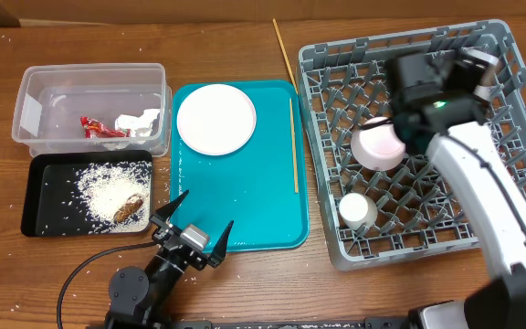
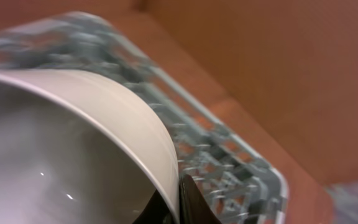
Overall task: Sort waste into correct bins and load items into the dishwasher
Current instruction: 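Carry the white bowl into the rack and release it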
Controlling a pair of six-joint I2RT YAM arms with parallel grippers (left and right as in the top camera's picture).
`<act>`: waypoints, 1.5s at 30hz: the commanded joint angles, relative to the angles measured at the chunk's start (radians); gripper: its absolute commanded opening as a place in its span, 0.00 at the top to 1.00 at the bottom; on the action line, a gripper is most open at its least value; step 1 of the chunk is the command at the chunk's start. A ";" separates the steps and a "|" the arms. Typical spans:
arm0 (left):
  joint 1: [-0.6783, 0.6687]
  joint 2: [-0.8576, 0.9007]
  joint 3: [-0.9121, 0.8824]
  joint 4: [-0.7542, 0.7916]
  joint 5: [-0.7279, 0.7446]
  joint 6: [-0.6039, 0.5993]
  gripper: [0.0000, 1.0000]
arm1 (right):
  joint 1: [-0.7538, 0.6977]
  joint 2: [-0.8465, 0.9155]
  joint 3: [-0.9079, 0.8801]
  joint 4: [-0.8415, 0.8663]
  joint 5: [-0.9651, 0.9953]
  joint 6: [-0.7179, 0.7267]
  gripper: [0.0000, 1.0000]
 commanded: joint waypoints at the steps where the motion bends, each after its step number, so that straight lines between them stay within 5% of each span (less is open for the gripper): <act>1: 0.010 -0.010 -0.009 0.004 0.011 0.015 0.00 | -0.085 0.041 -0.056 0.035 0.076 0.002 0.96; 17: 0.010 -0.010 -0.009 0.004 0.011 0.015 0.00 | -0.062 0.254 -0.072 0.017 0.036 -0.002 0.96; 26: 0.010 -0.010 -0.009 0.004 0.011 0.015 0.00 | -0.026 0.254 -0.069 0.038 0.325 -0.002 0.96; 36: 0.010 -0.010 -0.009 0.004 0.011 0.015 0.00 | -0.106 0.256 -0.090 0.055 0.130 -0.002 0.96; 45: 0.010 -0.010 -0.009 0.004 0.011 0.015 0.00 | -0.006 0.256 -0.116 0.026 0.116 -0.001 0.95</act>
